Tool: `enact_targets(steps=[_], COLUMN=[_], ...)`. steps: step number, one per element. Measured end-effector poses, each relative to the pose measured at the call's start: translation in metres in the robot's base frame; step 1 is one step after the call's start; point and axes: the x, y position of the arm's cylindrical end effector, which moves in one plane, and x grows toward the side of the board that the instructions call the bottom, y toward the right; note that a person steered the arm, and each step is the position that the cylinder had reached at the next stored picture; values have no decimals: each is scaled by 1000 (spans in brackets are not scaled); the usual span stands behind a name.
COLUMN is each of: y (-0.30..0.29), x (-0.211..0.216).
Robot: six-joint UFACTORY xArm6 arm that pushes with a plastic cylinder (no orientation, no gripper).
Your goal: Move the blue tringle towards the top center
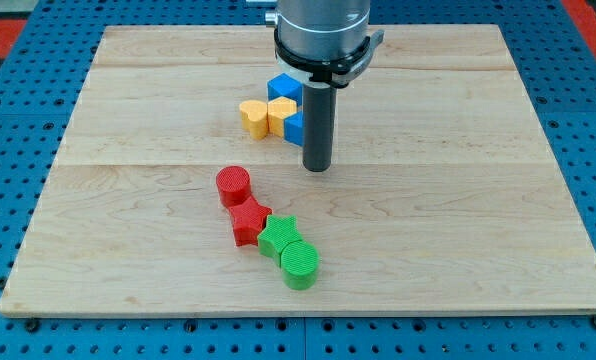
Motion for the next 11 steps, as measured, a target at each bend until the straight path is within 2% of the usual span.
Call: enact_targets(steps=[6,7,8,9,10,11], y=[11,-2,-32,-21,35,-37], x=[20,18,-18,-62,-71,-76])
